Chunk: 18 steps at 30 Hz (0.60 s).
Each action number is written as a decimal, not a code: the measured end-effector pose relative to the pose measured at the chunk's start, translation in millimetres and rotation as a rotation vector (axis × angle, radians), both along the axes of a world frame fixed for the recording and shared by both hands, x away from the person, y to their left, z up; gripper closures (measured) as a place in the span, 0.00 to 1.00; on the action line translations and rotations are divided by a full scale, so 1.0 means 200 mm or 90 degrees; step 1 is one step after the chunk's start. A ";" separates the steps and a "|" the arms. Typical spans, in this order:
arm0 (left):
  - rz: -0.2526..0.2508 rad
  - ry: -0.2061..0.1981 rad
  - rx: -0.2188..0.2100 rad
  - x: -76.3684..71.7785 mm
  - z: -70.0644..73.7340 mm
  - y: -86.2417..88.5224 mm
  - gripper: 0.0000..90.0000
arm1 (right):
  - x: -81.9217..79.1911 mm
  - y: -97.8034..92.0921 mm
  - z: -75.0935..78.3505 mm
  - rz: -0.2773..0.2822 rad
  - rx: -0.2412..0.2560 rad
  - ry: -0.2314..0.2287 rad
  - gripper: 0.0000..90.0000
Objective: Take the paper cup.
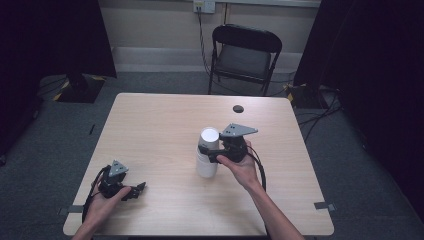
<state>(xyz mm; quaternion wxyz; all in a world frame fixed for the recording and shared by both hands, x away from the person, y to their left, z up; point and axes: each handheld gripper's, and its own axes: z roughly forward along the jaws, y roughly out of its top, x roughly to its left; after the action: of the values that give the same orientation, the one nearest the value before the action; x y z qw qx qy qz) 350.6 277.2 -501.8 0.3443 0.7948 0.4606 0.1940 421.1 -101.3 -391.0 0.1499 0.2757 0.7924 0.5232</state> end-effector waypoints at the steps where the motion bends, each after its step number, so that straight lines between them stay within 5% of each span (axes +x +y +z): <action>1: 0.000 0.000 0.000 0.00 0.00 0.00 0.06 | 0.00 0.00 0.00 0.000 0.000 0.000 0.31; 18: 0.000 0.000 0.000 0.00 0.00 0.00 0.06 | 0.00 0.00 0.02 -0.008 0.002 -0.017 0.26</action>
<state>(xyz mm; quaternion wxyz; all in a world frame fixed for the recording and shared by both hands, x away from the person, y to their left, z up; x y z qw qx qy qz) 350.7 277.3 -501.9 0.3445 0.7948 0.4605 0.1938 420.5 -101.1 -387.3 0.1630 0.2737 0.7878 0.5271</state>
